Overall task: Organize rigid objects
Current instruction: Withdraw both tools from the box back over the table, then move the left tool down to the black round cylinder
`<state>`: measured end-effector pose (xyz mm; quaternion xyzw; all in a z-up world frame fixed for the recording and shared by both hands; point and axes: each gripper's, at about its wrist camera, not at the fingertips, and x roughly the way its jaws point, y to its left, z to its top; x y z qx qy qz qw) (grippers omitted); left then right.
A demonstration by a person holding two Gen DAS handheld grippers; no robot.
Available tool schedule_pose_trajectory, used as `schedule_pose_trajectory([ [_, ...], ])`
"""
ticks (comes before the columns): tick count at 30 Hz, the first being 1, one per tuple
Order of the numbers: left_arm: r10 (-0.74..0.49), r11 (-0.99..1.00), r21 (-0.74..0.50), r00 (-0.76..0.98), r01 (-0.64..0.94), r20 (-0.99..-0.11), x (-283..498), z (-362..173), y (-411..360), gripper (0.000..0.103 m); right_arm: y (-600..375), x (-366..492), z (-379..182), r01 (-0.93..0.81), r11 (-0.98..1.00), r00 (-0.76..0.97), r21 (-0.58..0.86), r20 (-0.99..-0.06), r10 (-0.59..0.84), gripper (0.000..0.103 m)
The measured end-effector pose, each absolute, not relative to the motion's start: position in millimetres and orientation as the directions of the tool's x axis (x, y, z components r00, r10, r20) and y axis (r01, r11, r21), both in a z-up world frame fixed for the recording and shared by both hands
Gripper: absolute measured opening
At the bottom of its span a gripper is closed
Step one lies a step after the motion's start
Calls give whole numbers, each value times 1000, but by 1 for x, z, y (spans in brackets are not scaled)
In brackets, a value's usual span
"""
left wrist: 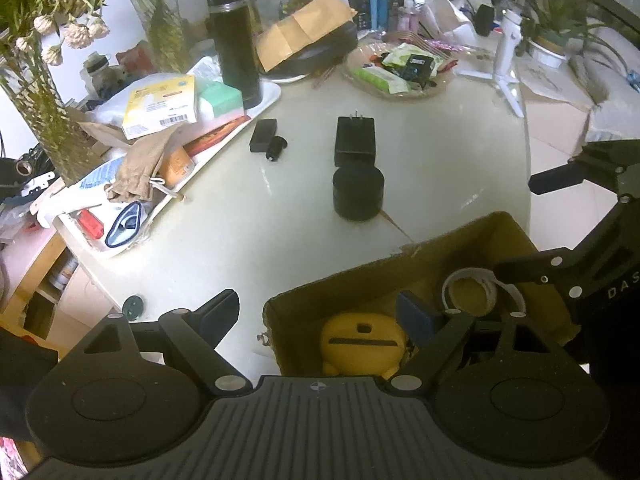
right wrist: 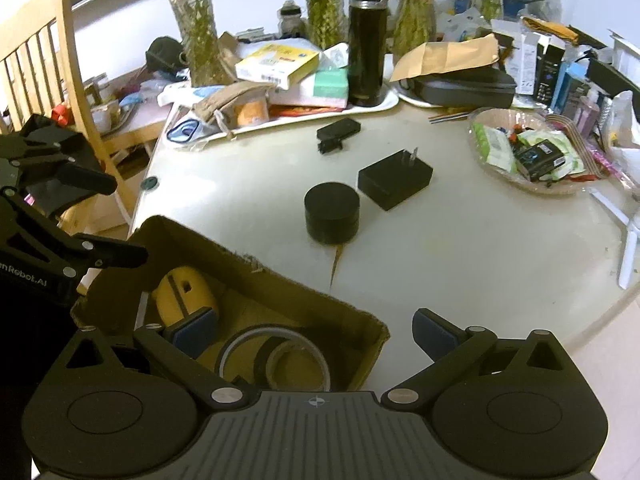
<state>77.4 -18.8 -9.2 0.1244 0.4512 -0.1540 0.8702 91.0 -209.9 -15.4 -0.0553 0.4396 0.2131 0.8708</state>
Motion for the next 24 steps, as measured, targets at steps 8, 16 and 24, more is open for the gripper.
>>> schedule_pose_trajectory([
  [8,-162,922,70,545,380,-823,80,-10,-18,86,-215,95,-15,-395,913,540,98,-779,317,103],
  [16,-169,920,69,549,386,-819,87,-13,-23,86,-219,96,-19,-386,919,553,81,-777,300,103],
  [24,-184,917,62,555,395,-811,101,-18,-31,86,-231,100,-24,-348,934,577,87,-765,286,103],
])
